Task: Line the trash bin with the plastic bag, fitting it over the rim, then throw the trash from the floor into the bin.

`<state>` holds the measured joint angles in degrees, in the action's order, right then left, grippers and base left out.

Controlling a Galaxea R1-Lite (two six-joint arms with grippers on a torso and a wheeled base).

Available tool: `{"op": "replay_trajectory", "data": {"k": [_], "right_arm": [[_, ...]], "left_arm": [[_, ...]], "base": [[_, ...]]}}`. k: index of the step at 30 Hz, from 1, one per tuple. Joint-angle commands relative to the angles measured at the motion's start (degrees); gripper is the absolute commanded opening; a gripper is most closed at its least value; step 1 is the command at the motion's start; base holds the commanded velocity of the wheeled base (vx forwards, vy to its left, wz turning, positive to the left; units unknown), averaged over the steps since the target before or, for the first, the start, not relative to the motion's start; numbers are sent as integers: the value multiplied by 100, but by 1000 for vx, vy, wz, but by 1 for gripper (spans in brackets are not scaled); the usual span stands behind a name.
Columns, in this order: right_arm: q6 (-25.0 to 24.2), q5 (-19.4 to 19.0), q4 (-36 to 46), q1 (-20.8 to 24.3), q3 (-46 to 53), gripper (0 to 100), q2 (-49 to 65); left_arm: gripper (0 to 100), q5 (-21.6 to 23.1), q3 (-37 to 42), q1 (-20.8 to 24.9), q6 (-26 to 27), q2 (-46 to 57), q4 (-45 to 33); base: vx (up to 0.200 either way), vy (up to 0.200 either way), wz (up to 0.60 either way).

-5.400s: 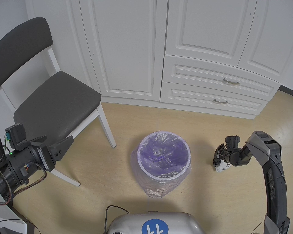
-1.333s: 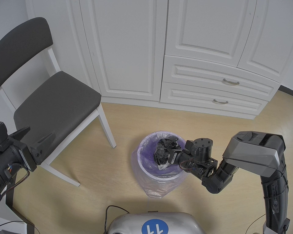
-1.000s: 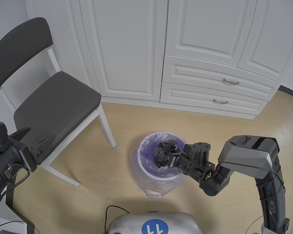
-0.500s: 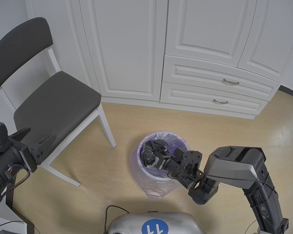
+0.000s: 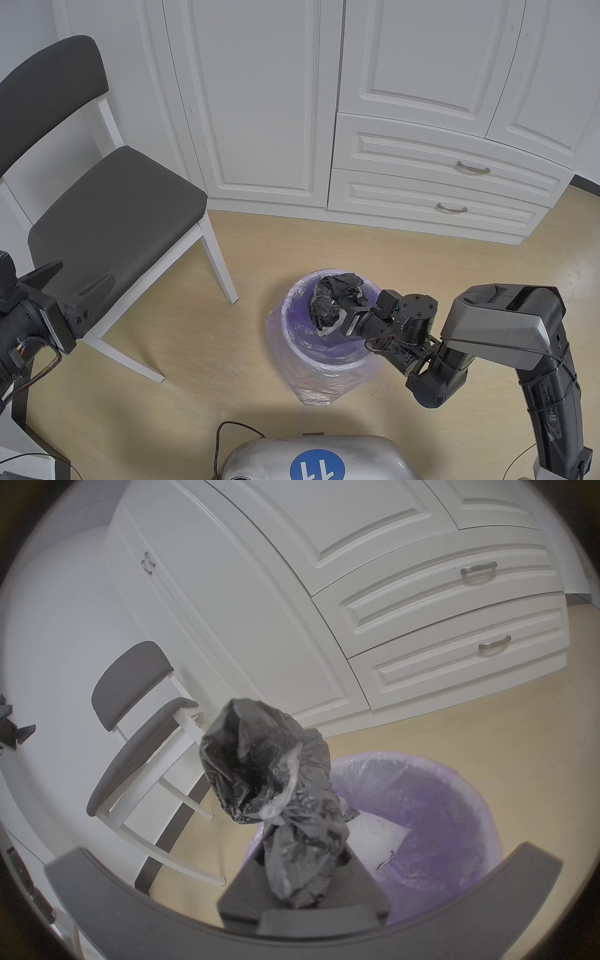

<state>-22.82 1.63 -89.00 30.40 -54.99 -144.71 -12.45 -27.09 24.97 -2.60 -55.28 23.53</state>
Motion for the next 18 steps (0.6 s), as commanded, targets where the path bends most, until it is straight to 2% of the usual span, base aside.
{"op": "replay_trajectory", "data": {"k": [1,5,18], "right_arm": [[94,-5,102,-105,50,0,128],[225,-5,445,-131,85,0,101],[384,-5,480,-201,-143,0,-558]], "left_arm": [[100,-3,2,-1,5,9,3],[100,-3,2,-1,5,18,3],[100,-3,11,-9,5,0,-6]], "base": [[0,0,0],[0,0,0],[0,0,0]]}}
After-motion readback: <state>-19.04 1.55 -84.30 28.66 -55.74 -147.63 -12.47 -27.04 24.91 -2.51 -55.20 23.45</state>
